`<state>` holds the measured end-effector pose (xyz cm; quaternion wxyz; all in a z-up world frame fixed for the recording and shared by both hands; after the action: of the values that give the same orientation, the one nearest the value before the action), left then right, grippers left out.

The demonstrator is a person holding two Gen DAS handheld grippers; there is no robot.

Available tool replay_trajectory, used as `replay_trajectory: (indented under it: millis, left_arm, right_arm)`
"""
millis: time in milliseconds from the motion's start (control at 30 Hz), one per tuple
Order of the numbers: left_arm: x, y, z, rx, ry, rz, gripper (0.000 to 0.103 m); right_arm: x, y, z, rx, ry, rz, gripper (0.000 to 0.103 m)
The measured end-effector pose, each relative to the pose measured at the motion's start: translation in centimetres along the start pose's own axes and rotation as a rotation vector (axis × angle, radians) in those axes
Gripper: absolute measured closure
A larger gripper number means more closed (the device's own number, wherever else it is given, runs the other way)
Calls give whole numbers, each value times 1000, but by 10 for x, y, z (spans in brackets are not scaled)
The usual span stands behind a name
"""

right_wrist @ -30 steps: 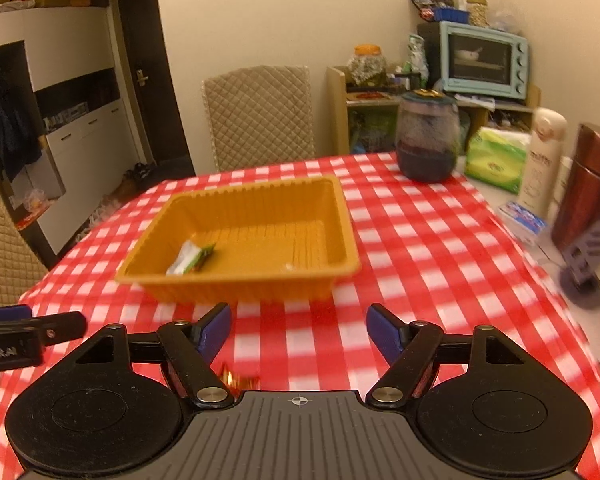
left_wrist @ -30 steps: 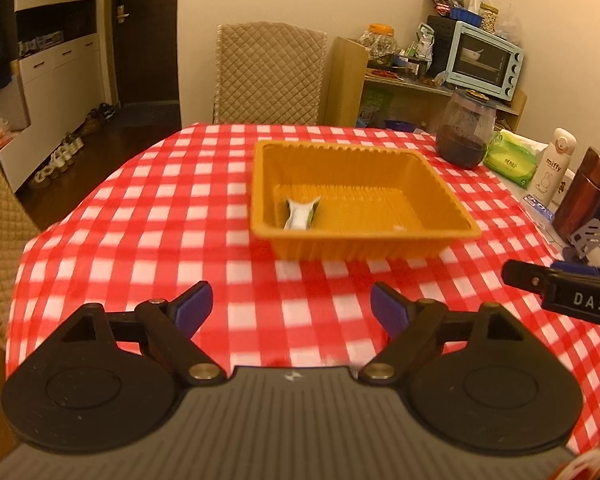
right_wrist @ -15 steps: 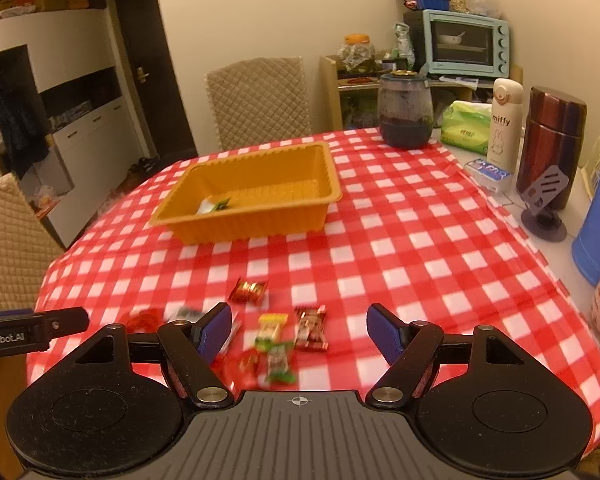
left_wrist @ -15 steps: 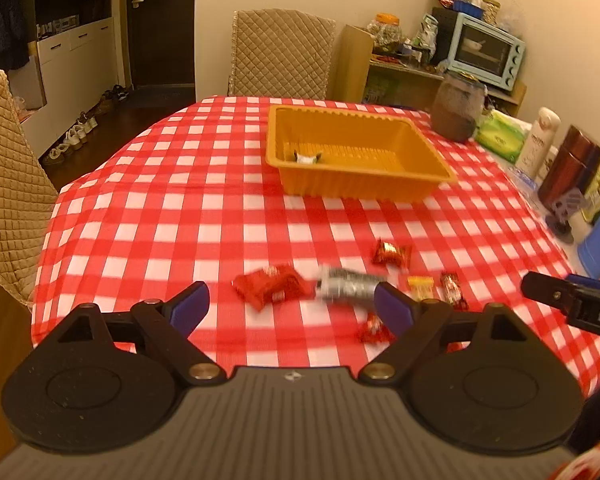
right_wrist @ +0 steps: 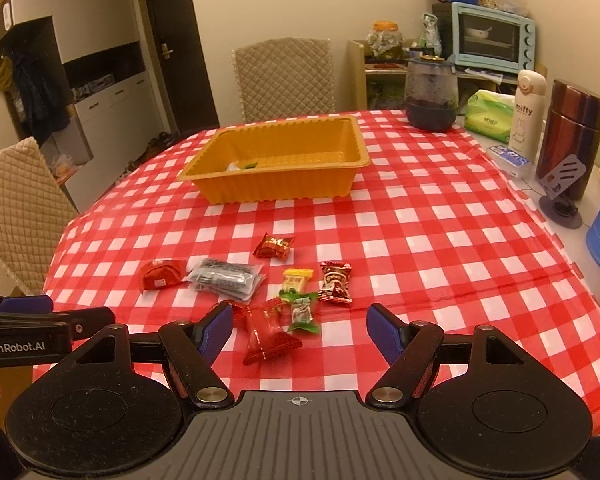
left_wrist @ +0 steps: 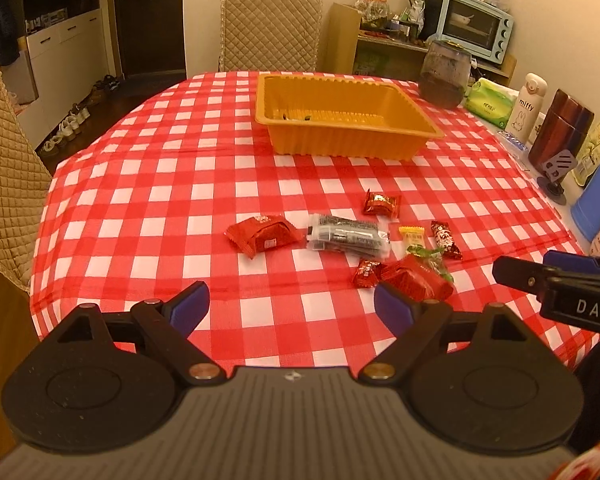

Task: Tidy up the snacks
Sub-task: 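Grasp the red wrapped bar with the right tool while the left tool grasps a red candy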

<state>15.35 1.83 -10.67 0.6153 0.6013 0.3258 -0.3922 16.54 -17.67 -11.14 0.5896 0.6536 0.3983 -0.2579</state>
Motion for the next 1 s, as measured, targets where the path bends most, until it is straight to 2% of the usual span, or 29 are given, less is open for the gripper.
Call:
replay_trajectory:
  millis: [367,433,633,1000]
  left_arm:
    - [27,5,-7,26,26,-31,15]
    - [33,6,-10,25,27,-38,15]
    - [49,6,-17,20,30,-59,15]
    - [64,5,-20,13,10,-80,15]
  right_arm:
    - [42,1,-14,-72,22,-63,31]
    - [53,0,-17,-89,28,-82,40]
    - [79,0,-23,-145,21,-124,55]
    - [108,-2,-31,-225,0,-177,65]
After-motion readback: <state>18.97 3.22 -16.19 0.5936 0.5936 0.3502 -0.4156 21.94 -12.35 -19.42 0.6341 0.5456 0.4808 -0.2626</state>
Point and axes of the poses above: each gripper's, at about its wrist camera, not at the fingertips, and x roughly the way its jaws point, z to its right, y to its top, the point moved 10 cm from there along x, roughly the way its jaws point, and after that the axes turned 15 degrees about -z, right-handed, at the moved point
